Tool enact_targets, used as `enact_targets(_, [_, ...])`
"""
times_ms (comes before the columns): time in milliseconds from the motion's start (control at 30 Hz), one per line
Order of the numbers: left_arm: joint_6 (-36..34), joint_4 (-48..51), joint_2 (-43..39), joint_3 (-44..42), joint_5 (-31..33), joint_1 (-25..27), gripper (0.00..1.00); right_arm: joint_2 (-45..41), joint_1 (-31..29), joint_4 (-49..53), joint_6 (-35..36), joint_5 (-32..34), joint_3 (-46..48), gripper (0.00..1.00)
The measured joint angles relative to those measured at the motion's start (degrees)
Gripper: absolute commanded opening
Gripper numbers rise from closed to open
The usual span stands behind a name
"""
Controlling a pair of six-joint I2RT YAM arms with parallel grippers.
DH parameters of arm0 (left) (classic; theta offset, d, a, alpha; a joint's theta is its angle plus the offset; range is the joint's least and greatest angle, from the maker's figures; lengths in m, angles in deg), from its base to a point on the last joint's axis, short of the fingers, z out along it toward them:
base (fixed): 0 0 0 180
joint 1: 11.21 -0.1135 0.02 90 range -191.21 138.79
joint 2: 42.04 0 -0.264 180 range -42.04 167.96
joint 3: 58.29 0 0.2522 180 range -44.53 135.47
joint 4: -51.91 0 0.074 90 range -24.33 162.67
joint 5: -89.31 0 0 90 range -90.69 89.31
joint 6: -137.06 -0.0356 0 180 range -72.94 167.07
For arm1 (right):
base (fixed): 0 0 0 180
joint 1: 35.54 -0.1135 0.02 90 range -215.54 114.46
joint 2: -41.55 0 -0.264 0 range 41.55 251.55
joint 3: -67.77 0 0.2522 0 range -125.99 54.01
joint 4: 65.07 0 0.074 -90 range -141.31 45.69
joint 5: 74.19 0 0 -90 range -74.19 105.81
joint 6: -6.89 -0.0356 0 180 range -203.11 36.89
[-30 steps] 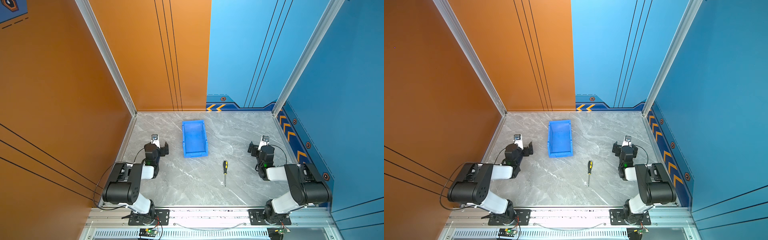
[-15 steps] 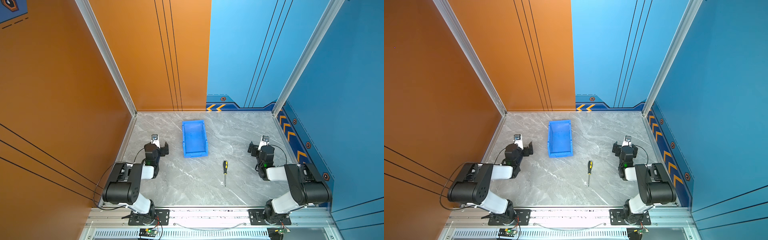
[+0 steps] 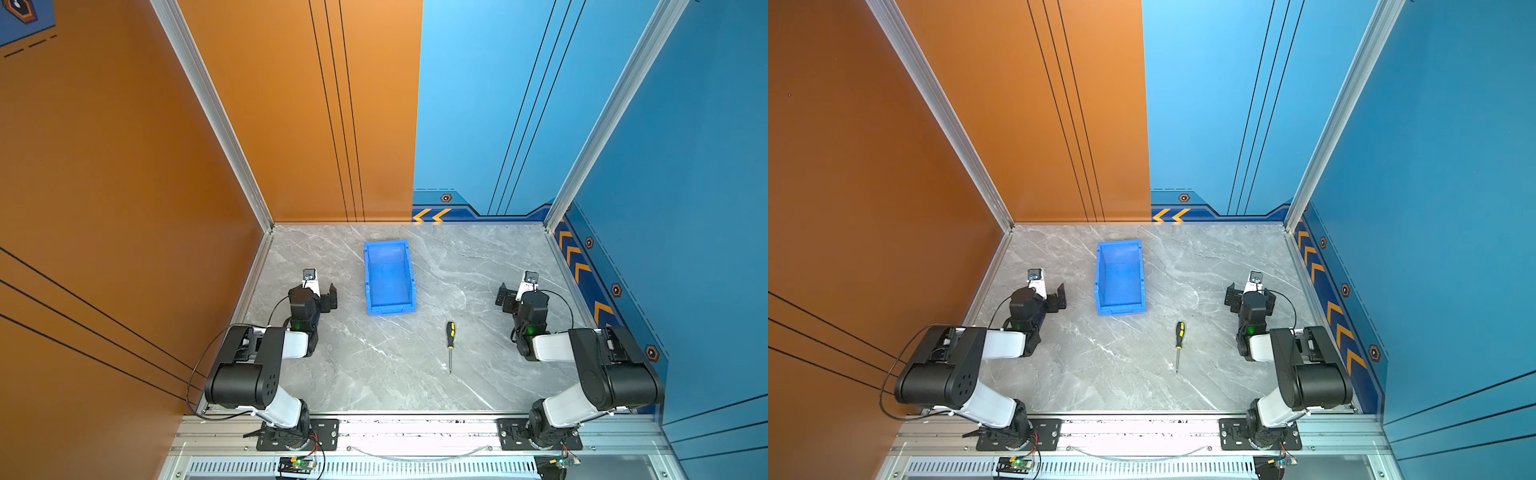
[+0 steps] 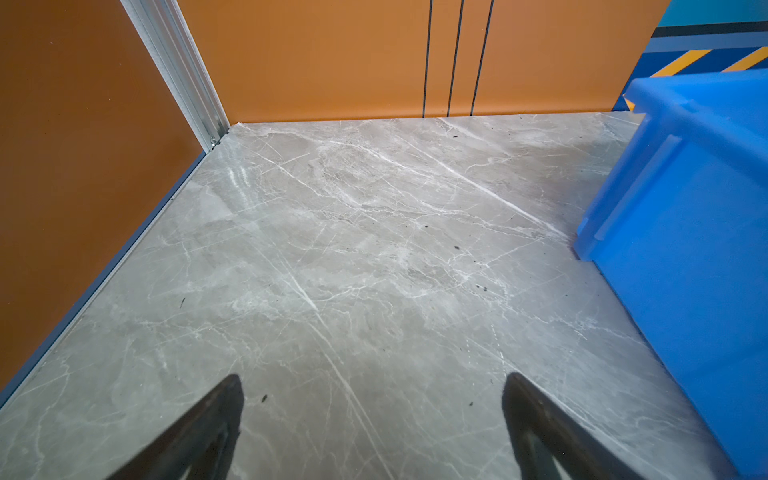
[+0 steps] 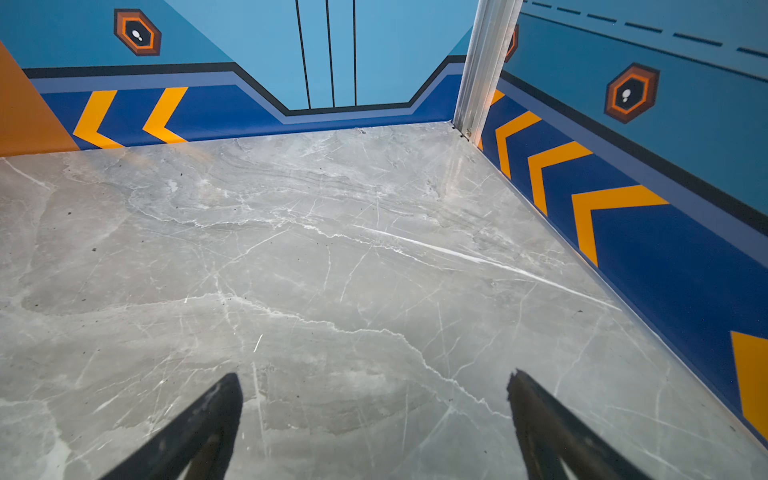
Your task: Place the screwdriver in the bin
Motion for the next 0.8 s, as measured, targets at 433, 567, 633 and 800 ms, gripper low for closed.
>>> enact_targets(433, [0.0, 0.0, -0.1, 0.0, 0.5, -0.2, 0.98, -0.9, -2.5, -0.9, 0.7, 2.5, 1.1, 1.0])
enact_targets(567, [0.1, 2.0, -2.5, -0.1, 0.5, -0.4, 0.98, -4.7, -3.6, 1.7, 0.7, 5.2, 1.2, 1.0])
enact_targets(633, [0.1, 3.2, -4.6, 0.0, 0.6, -0.4, 0.98, -7.0, -4.0, 4.3, 0.7, 5.9, 0.4, 1.0])
enact_targets(800, [0.7, 7.6, -9.3, 0.0, 0.8, -0.4, 0.98, -12.5, -5.4, 12.2, 0.9, 6.8, -1.8, 1.0])
